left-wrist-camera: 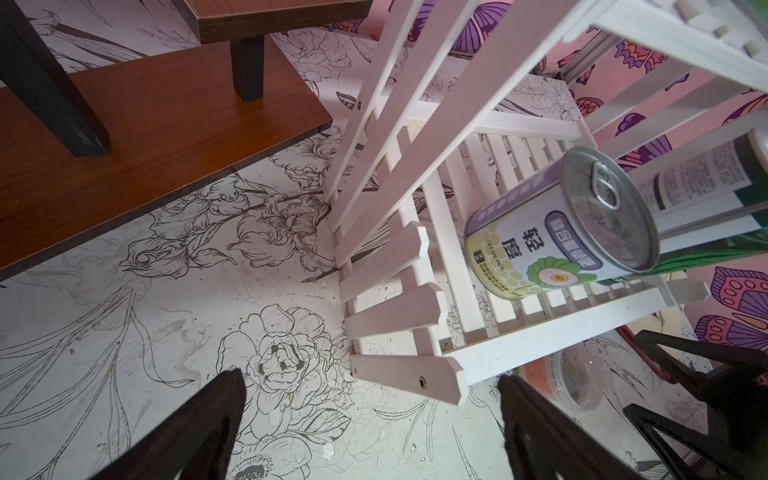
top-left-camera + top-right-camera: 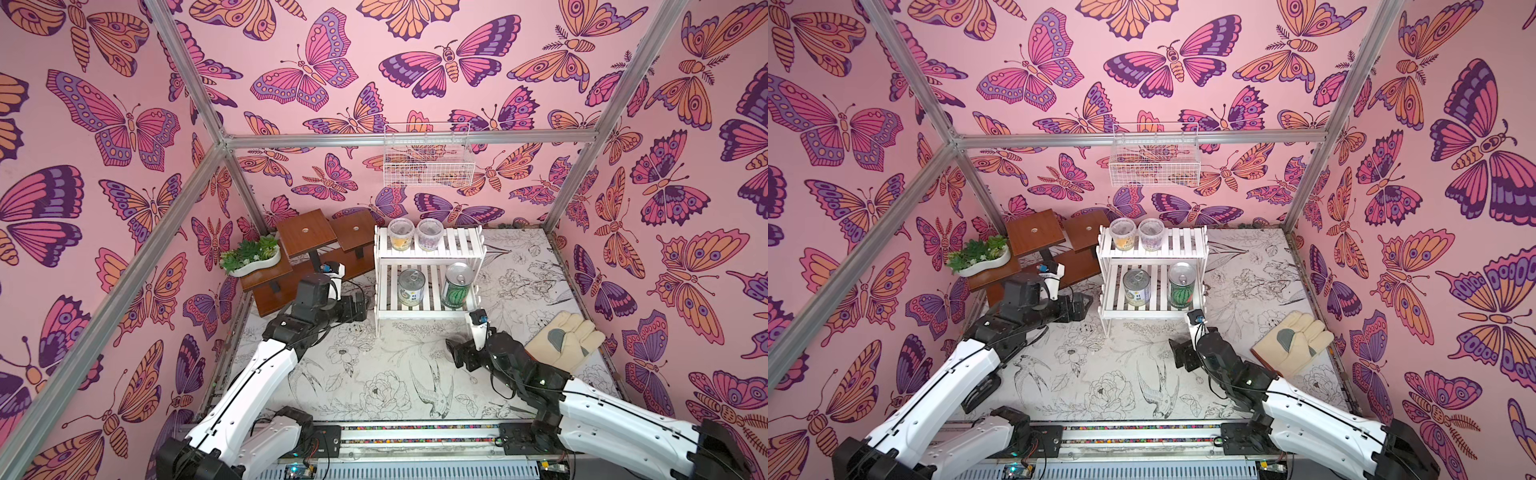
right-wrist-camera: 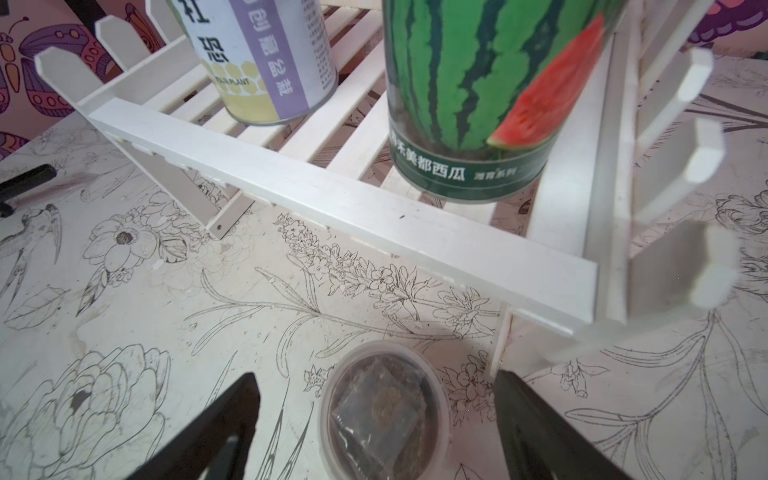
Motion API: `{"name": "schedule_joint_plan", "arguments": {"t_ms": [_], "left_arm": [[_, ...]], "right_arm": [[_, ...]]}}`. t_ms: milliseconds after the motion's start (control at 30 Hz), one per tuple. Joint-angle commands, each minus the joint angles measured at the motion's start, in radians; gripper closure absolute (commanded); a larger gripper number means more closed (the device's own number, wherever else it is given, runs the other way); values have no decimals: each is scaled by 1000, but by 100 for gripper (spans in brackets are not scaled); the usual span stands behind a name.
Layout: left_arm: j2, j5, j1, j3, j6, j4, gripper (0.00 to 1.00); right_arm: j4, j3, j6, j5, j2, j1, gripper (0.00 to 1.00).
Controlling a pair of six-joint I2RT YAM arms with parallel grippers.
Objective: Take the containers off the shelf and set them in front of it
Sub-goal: Place the container at the center of the board.
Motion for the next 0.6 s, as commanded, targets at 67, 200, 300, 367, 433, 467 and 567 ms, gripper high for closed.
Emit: {"name": "schedule_joint_plan", "arguments": {"t_ms": [67, 200, 300, 367, 433, 467, 567], "left_arm": [[-12, -4, -6, 17, 22, -33, 0], [-31, -1, -6, 14, 19, -33, 0], [-55, 13, -6, 14, 33, -33, 0], [-63, 41, -6, 15, 47, -33, 0], [-60, 90, -7, 22, 65, -34, 0], [-55, 114, -6, 25, 71, -34, 0], [-44, 161, -6, 37, 90, -34, 0]], "right_arm": [[-262, 145, -12, -82, -61, 6, 7], [-324, 256, -49, -81, -79, 6, 5], [-378, 365, -98, -80, -47, 6, 4], [-402, 444, -139, -85, -7, 4, 3], [-412, 518, -181, -92, 36, 2, 3], [-415, 559, -209, -102, 63, -2, 3], [-426, 684, -272, -139, 147, -33, 3]]}}
